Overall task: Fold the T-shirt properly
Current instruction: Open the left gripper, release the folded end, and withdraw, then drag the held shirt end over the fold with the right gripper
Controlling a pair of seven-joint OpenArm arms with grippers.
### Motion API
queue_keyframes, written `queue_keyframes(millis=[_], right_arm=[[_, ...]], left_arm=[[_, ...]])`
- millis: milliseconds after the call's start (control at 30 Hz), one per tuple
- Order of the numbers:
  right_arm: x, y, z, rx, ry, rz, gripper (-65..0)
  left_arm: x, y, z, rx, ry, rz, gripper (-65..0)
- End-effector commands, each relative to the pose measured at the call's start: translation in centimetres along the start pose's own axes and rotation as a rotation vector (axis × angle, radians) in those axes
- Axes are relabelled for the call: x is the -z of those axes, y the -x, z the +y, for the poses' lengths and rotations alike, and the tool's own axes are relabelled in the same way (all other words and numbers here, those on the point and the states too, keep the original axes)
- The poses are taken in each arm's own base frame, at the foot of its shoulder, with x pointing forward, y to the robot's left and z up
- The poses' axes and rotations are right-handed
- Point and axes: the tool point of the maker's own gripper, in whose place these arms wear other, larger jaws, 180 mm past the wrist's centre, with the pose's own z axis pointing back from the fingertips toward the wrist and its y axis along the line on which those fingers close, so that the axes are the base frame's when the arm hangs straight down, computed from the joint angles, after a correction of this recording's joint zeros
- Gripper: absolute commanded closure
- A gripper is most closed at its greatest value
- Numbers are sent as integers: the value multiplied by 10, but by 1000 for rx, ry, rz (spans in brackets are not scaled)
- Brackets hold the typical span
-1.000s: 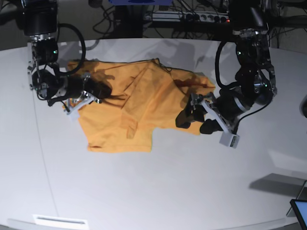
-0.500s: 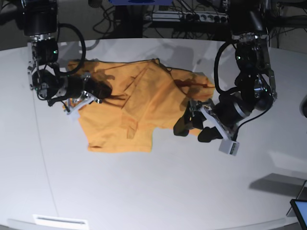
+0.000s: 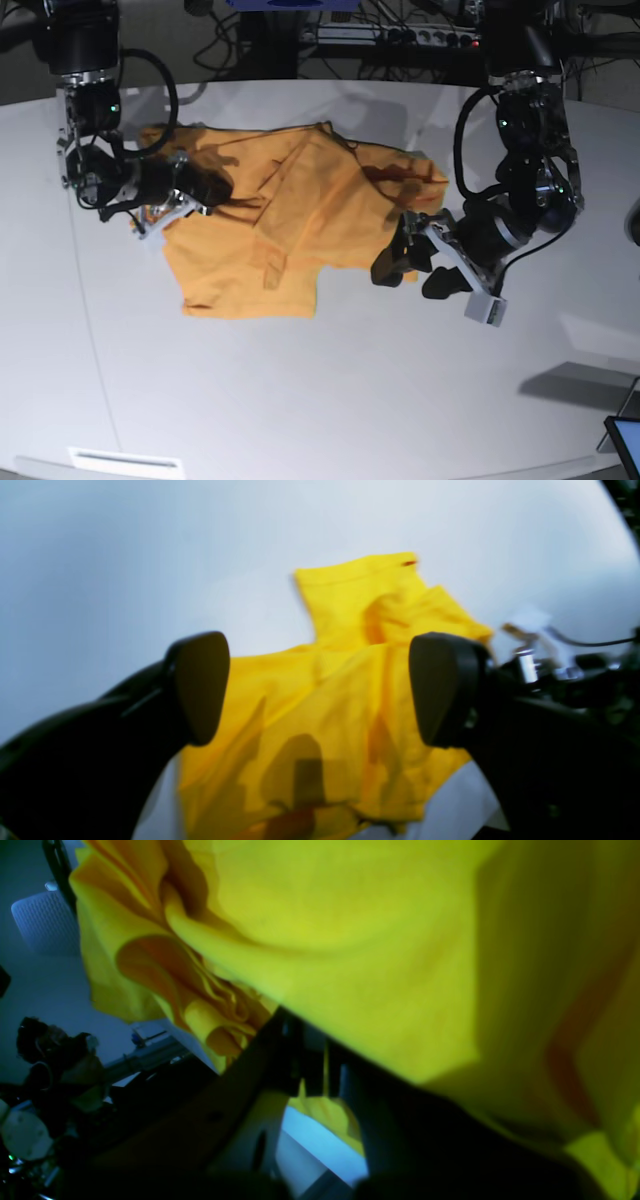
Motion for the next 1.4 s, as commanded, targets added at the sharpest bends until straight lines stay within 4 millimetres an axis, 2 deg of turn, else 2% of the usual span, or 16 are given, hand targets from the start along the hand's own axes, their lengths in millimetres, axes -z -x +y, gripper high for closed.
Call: queue_keyframes(millis=[0, 133, 233, 333, 567, 700, 800, 933, 1133, 1233, 1367], right_arm=[[-13, -4, -43, -20, 183, -13, -62], [-32, -19, -48, -19, 236, -87, -122], [-45, -26, -23, -33, 220, -138, -125], [-52, -23, 6, -101, 171, -134, -125], [-53, -28, 15, -117, 153, -170, -122], [-67, -34, 44, -196, 108, -232, -120], [-74, -40, 52, -226, 96, -286, -119], [-85, -33, 69, -285, 66, -320, -118], [-65, 2, 88, -300, -23, -203, -116], [-56, 17, 97, -331, -41, -158, -116], [-50, 26, 104, -340, -61, -133, -115]], left_arm=[[-4, -15, -2, 9, 10, -50, -544], [-8, -10, 4, -6, -7, -47, -544], [-6, -8, 1, -5, 1, -41, -544], [-7, -11, 2, -5, -1, -48, -544], [-8, -11, 5, -2, -14, -47, -544], [-8, -11, 6, -2, -16, -49, -544], [-8, -12, 6, -2, -16, -50, -544], [-9, -11, 9, 3, -24, -44, -544], [-3, 1, 25, -53, -41, -10, -544], [-2, 2, 26, -56, -42, -8, -544], [-7, -2, 30, -36, -55, -10, -544]])
